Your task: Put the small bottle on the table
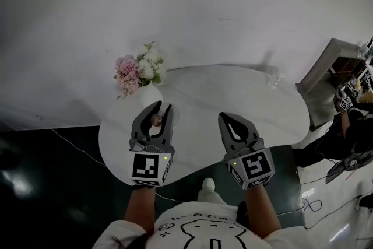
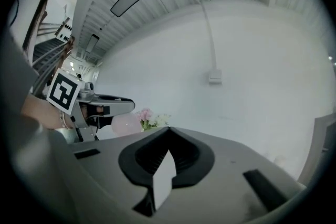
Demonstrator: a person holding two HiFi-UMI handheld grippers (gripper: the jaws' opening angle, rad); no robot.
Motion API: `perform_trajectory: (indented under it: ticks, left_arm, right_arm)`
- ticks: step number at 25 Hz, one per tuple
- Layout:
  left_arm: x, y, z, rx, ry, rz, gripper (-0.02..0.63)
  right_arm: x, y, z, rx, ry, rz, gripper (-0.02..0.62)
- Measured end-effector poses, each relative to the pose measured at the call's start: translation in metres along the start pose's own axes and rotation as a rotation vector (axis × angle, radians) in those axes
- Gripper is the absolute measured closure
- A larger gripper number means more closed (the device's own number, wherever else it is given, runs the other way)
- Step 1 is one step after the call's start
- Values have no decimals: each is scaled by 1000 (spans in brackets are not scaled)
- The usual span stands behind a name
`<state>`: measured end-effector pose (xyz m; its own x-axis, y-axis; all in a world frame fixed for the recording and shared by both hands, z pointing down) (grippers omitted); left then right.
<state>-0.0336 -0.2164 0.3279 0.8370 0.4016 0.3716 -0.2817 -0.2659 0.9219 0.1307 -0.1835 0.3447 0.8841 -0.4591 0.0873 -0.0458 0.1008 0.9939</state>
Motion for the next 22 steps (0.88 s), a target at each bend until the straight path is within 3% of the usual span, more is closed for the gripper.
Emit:
perform_trajectory:
  ticks: [9,22]
  left_arm:
    - [0,37,62,-95,-61,7,511]
    - [10,99,112,-241,-112,-27,511]
  right_arm:
    - [55,16,63,-51,-97,30,601]
    - [96,63,118,-162,-212,79,601]
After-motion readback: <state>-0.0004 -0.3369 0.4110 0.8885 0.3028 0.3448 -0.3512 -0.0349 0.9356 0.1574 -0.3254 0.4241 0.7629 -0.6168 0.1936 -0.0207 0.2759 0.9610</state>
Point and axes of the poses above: the fingertips, and each gripper's own axes: z forward along the fingers, x to its right, y out of its underside, the point moved 3 cm from there along -z, backward along the fingers, and after that the axes turned 13 degrees about z, right-handed, at the moved point
